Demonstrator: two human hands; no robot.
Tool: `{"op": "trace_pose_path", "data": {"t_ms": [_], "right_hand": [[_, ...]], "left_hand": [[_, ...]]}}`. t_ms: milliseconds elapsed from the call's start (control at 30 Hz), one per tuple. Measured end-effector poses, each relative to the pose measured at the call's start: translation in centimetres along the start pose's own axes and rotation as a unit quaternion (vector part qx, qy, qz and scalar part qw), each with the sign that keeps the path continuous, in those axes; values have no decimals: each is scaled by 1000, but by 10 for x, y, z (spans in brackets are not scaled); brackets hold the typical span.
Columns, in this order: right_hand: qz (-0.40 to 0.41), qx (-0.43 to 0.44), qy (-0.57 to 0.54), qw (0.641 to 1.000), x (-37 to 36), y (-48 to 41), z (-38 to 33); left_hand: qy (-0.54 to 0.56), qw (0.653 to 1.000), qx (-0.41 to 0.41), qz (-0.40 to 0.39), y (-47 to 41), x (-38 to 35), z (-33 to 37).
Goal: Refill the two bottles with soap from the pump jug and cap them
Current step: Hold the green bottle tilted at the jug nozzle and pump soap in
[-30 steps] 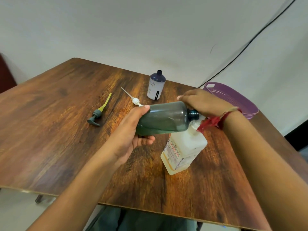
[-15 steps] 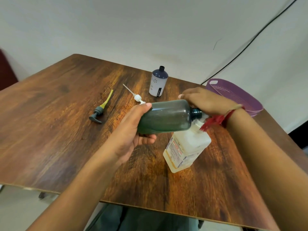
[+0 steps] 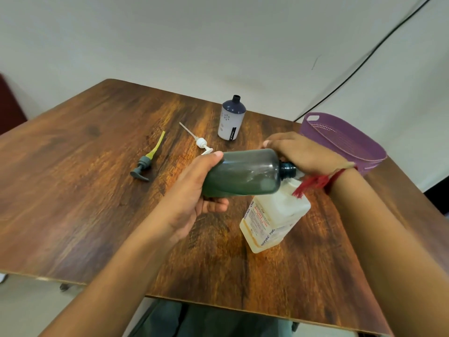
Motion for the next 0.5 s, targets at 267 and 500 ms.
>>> {"op": "trace_pose_path", "data": {"t_ms": [267,500], "right_hand": [[-17,-9,76,997,10,5,-10],[48,3,16,999,1,8,-1]], "left_hand": [[6,1000,-5,-21,2,-3,1],[4,1000,1,-5,7,-2,-2]]}}
Point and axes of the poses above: each hand's wrist, its own y-axis away from the middle knuckle, its own x-axis out of the back of the hand, z = x × y, the point moved 3 cm from there along -y, towards the middle knuckle, and after that the axes turned 10 degrees about -z, right-handed, at the moved point
